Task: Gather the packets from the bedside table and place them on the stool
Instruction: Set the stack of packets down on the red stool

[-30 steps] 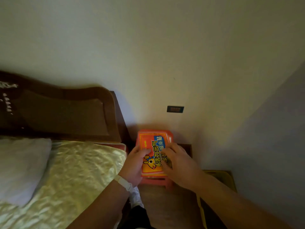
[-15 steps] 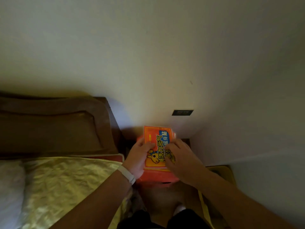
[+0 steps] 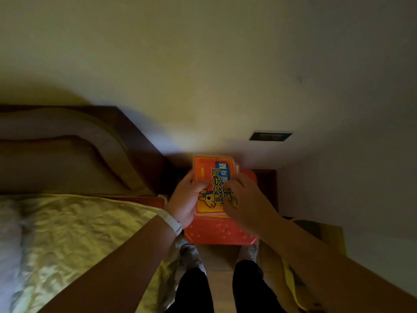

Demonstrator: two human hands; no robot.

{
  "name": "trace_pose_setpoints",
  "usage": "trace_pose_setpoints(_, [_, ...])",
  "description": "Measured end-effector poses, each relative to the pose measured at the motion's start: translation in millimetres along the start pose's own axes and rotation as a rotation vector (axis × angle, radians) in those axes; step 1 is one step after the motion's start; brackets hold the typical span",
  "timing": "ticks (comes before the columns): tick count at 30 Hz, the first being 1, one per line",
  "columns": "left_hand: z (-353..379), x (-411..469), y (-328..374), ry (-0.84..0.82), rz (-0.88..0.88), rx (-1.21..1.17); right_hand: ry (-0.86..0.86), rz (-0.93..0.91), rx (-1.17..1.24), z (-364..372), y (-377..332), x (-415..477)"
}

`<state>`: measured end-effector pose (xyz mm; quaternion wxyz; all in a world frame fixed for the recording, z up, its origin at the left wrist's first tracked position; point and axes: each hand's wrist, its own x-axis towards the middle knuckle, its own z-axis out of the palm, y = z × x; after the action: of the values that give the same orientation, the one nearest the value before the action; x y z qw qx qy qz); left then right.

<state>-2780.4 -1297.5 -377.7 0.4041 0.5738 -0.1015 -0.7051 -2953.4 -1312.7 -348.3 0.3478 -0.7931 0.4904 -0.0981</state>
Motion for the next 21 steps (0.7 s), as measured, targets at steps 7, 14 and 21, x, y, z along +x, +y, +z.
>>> trace_pose_setpoints(7, [-20.0, 80.8, -57.4, 0.078, -0.031, 0.010, -0.070, 0.102, 0.021, 74.8, 81.4, 28.8])
trace_pose_setpoints(14, [-45.8, 140.0, -103.3, 0.166, -0.076, 0.091, -0.059, 0.350, 0.281, 137.3, 132.1, 44.3])
trace_pose_setpoints(21, [-62.4, 171.3, -122.0, 0.182, -0.045, 0.164, -0.031, 0.461, 0.422, 182.1, 152.9, 63.7])
